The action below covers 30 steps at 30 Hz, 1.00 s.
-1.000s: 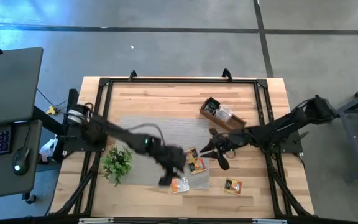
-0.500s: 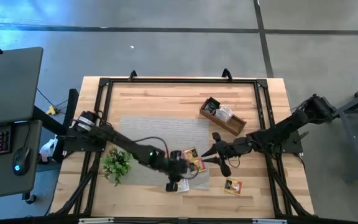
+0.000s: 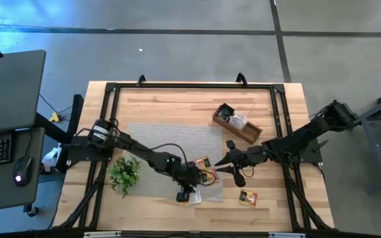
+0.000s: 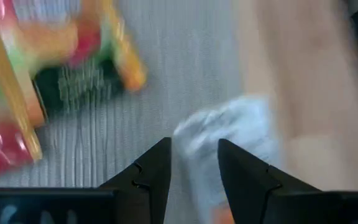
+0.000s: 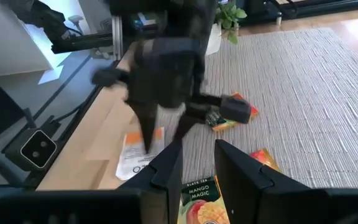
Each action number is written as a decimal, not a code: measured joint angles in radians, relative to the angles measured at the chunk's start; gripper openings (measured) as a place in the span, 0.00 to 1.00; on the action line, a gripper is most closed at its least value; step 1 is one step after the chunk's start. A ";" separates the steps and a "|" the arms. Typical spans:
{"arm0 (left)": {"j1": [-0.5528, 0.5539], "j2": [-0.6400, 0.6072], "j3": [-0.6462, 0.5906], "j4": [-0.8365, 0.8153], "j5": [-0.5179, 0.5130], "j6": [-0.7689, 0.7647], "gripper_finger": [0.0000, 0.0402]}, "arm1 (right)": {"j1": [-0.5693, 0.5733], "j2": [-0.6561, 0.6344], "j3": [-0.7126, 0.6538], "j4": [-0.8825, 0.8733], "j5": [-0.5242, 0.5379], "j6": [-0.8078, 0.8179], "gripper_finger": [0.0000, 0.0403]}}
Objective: Pick & Place Tea
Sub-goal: Put the orange tea bag into the middle section of the wooden organizer
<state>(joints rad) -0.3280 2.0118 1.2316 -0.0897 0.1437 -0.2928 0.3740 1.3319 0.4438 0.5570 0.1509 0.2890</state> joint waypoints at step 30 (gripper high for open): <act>0.002 0.020 0.015 0.083 -0.069 0.113 0.32 | 0.000 0.000 0.000 -0.001 0.000 0.003 0.22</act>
<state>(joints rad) -0.3264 2.0319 1.2465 -0.0071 0.0751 -0.1799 0.3737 1.3319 0.4438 0.5556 0.1509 0.2916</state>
